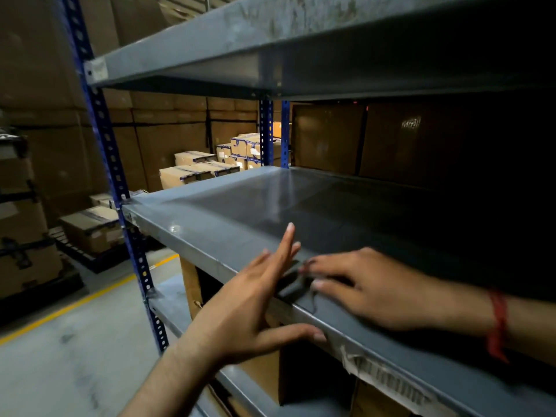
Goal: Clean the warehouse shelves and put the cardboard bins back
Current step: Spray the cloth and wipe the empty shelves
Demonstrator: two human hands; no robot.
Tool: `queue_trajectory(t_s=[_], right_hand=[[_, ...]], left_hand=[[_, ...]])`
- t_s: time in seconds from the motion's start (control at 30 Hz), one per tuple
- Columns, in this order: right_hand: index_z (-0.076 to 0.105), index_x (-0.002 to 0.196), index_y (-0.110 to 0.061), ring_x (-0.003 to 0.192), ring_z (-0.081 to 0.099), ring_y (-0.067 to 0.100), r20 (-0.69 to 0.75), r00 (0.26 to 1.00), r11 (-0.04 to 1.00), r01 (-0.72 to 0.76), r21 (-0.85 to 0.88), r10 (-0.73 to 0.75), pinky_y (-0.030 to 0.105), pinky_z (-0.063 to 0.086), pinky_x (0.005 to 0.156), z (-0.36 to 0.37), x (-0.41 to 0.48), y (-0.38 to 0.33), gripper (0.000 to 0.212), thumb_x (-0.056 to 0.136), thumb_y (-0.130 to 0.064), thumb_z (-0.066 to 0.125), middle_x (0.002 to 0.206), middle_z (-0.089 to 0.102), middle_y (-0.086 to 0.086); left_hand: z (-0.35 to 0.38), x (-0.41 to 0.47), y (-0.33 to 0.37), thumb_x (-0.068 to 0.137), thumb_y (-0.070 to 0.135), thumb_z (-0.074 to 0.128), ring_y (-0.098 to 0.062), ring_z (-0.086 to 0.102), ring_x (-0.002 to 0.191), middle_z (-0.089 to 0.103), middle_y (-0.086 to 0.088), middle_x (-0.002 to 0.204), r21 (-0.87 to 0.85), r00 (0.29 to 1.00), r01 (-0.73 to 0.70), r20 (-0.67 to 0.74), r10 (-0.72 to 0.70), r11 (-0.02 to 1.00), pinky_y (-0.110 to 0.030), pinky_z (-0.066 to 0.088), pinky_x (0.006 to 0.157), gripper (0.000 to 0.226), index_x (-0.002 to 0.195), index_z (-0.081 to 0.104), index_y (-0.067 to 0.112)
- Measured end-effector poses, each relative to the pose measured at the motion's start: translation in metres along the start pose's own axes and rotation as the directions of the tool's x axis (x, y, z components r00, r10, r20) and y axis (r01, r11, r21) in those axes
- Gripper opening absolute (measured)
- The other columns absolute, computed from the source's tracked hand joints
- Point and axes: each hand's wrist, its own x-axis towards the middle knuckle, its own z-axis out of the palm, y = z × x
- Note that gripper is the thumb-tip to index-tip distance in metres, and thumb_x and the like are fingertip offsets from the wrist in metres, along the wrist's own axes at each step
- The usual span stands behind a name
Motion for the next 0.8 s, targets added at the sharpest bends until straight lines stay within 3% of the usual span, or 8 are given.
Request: queue_trajectory(t_s=[0.13, 0.2, 0.3, 0.37, 0.47, 0.57, 0.63, 0.8], right_hand=[[0.066, 0.129, -0.028, 0.125, 0.050, -0.009, 0.125, 0.983, 0.991, 0.125, 0.053, -0.131, 0.005, 0.032, 0.104, 0.001, 0.017, -0.005, 0.031, 0.098, -0.030, 0.059, 0.133, 0.057, -0.027], [0.065, 0.131, -0.023, 0.127, 0.053, 0.002, 0.069, 0.997, 1.000, -0.020, -0.014, 0.020, 0.000, 0.027, 0.101, -0.002, 0.036, 0.046, 0.032, 0.099, -0.024, 0.057, 0.132, 0.056, -0.021], [0.061, 0.134, -0.026, 0.129, 0.054, 0.016, -0.043, 0.940, 0.937, -0.340, -0.080, 0.338, 0.020, 0.034, 0.109, -0.010, 0.056, 0.107, 0.033, 0.102, -0.022, 0.052, 0.139, 0.058, -0.007], [0.062, 0.132, -0.023, 0.128, 0.054, 0.018, -0.078, 0.925, 0.925, -0.376, -0.059, 0.372, 0.023, 0.035, 0.108, -0.001, 0.065, 0.096, 0.033, 0.102, -0.016, 0.051, 0.139, 0.060, -0.002], [0.056, 0.139, -0.023, 0.133, 0.046, 0.005, -0.065, 0.979, 0.981, -0.193, -0.005, 0.192, 0.002, 0.023, 0.102, 0.026, 0.074, 0.021, 0.037, 0.103, -0.020, 0.049, 0.145, 0.053, -0.008], [0.052, 0.142, -0.032, 0.131, 0.043, -0.005, 0.101, 0.993, 0.998, 0.051, 0.024, -0.053, 0.011, 0.028, 0.108, 0.040, 0.087, -0.030, 0.039, 0.103, -0.027, 0.050, 0.145, 0.049, -0.020], [0.056, 0.139, -0.027, 0.129, 0.049, -0.001, 0.157, 0.986, 0.998, 0.061, 0.025, -0.064, 0.017, 0.034, 0.111, 0.034, 0.104, -0.008, 0.038, 0.102, -0.023, 0.052, 0.142, 0.055, -0.014], [0.056, 0.139, -0.019, 0.134, 0.050, 0.024, -0.060, 0.916, 0.912, -0.400, -0.091, 0.396, 0.032, 0.036, 0.113, 0.015, 0.125, 0.100, 0.037, 0.103, -0.018, 0.049, 0.143, 0.056, 0.004]], left_hand=[[-0.032, 0.009, -0.051, 0.072, 0.088, 0.053, -0.003, -0.001, 0.152, 0.009, 0.016, 0.164, 0.237, 0.996, 0.022, 0.075, -0.041, 0.971, -0.054, -0.010, 0.123, 0.118, 0.155, -0.017, 0.042], [-0.040, 0.010, -0.071, 0.066, 0.096, 0.046, -0.009, -0.005, 0.153, 0.001, 0.019, 0.162, 0.301, 0.982, 0.099, 0.124, -0.142, 0.948, -0.055, -0.011, 0.122, 0.119, 0.153, -0.018, 0.047], [-0.032, 0.004, -0.084, 0.061, 0.104, 0.030, -0.020, -0.001, 0.154, -0.002, 0.016, 0.164, 0.379, 0.974, 0.152, 0.100, -0.204, 0.913, -0.051, 0.001, 0.124, 0.119, 0.154, -0.017, 0.045], [-0.027, 0.001, -0.085, 0.061, 0.105, 0.026, -0.019, -0.001, 0.153, -0.003, 0.013, 0.165, 0.356, 0.980, 0.160, 0.054, -0.191, 0.921, -0.047, 0.002, 0.125, 0.121, 0.152, -0.023, 0.043], [-0.025, 0.000, -0.086, 0.061, 0.105, 0.028, -0.018, 0.001, 0.153, -0.007, 0.012, 0.165, 0.303, 0.988, 0.153, -0.015, -0.156, 0.941, -0.043, 0.003, 0.125, 0.126, 0.153, -0.026, 0.037], [-0.021, -0.002, -0.087, 0.062, 0.104, 0.032, -0.017, 0.008, 0.153, 0.002, 0.009, 0.166, 0.277, 0.988, 0.154, -0.050, -0.146, 0.948, -0.038, 0.007, 0.125, 0.130, 0.155, -0.023, 0.031], [-0.022, -0.006, -0.086, 0.061, 0.105, 0.027, -0.017, 0.009, 0.153, 0.000, 0.007, 0.165, 0.296, 0.985, 0.172, -0.076, -0.156, 0.940, -0.034, 0.005, 0.125, 0.131, 0.156, -0.019, 0.027], [-0.021, -0.011, -0.080, 0.060, 0.106, 0.022, -0.016, 0.007, 0.154, 0.002, 0.002, 0.165, 0.303, 0.978, 0.201, -0.114, -0.174, 0.932, -0.027, -0.003, 0.122, 0.132, 0.159, -0.005, 0.023]])
